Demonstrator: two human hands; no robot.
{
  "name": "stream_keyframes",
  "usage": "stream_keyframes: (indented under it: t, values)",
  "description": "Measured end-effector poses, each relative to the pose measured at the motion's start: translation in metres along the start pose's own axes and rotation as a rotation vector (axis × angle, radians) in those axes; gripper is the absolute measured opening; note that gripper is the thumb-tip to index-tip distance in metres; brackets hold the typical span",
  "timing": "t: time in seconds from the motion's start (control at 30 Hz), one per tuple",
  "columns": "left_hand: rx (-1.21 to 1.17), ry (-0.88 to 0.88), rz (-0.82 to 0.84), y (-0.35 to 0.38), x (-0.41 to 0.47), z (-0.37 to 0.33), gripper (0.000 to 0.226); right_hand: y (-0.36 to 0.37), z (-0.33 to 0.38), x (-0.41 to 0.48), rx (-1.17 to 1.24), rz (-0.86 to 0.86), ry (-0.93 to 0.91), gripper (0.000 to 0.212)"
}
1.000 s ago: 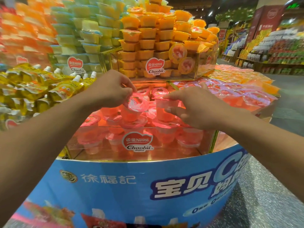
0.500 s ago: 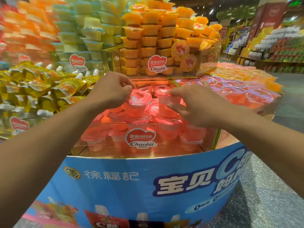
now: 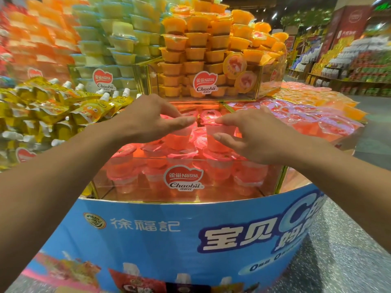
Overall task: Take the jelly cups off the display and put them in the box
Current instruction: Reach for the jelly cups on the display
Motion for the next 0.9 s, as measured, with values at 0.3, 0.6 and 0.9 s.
stream_keyframes:
  t: [0.3,0.6,0.9]
  values:
    - [0.002,0.112,-0.009,0.006,-0.015,-0.007,0.055,0.0,0.0,-0.002,0.015,-0.012,0.004,0.042]
    - [0.033,0.096,-0.057,0.006,-0.02,-0.006,0.051,0.002,0.001,-0.001,0.009,-0.044,-0.005,0.048]
    - [0.111,0.061,0.088,0.009,-0.026,-0.007,0.078,-0.003,0.008,-0.012,0.045,-0.015,-0.042,0.069]
Point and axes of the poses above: each hand's wrist, its own x-axis towards the middle knuckle, its own y-axis out of the palm, z = x × y, the point moved 7 cm from there along x, towards the middle knuckle, and after that the axes turned 7 degrees about z, right-handed, at the moved point
